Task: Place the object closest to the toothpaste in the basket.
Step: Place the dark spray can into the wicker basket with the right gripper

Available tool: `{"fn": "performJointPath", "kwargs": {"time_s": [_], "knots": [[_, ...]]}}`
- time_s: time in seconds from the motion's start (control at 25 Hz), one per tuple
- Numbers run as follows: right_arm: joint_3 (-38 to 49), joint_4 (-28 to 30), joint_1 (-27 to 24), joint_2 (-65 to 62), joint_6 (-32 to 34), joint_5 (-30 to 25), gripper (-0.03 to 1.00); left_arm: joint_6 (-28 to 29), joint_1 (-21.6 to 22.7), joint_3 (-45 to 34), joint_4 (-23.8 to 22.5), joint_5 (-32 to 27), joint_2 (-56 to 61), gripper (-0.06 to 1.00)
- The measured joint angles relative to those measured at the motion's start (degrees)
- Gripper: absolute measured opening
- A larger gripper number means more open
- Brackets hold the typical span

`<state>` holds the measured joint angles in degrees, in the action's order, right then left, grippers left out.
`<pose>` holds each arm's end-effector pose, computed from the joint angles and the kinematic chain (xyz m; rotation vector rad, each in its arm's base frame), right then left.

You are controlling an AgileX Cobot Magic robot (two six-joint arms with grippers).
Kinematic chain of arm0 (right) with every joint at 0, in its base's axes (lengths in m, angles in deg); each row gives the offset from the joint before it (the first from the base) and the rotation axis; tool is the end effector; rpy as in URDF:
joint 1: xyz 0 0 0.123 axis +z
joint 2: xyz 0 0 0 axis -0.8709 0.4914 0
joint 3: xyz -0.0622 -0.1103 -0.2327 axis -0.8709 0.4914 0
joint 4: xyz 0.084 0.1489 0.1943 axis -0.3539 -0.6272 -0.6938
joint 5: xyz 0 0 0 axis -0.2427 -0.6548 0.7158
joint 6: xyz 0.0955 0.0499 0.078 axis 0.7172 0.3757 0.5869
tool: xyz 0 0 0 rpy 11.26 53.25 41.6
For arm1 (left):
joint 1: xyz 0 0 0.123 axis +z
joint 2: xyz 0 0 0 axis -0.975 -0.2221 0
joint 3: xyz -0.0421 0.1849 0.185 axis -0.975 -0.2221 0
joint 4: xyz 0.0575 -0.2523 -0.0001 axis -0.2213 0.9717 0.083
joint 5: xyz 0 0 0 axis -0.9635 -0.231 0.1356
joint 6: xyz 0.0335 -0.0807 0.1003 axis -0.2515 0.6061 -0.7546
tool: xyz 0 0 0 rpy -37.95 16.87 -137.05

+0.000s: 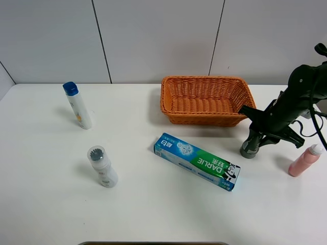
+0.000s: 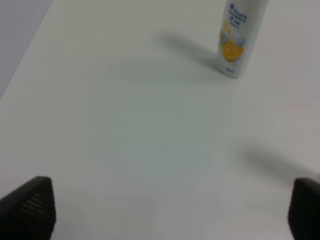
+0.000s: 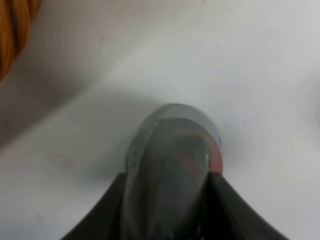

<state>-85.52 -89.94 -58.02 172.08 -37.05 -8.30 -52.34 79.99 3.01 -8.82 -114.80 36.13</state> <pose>0.3265 0.0228 0.0825 0.9003 2.8039 0.2030 0.0578 0.0050 0.2655 -0.0415 2.0246 0.0576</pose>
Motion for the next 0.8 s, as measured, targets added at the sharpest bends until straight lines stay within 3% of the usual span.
{"fn": "performJointPath", "kwargs": {"time_s": [0.8], "knots": [[0.0,0.0,0.0,0.0,-0.11,-0.06,0.35,0.0,0.0,0.0,0.0,0.0,0.0,0.94]]}}
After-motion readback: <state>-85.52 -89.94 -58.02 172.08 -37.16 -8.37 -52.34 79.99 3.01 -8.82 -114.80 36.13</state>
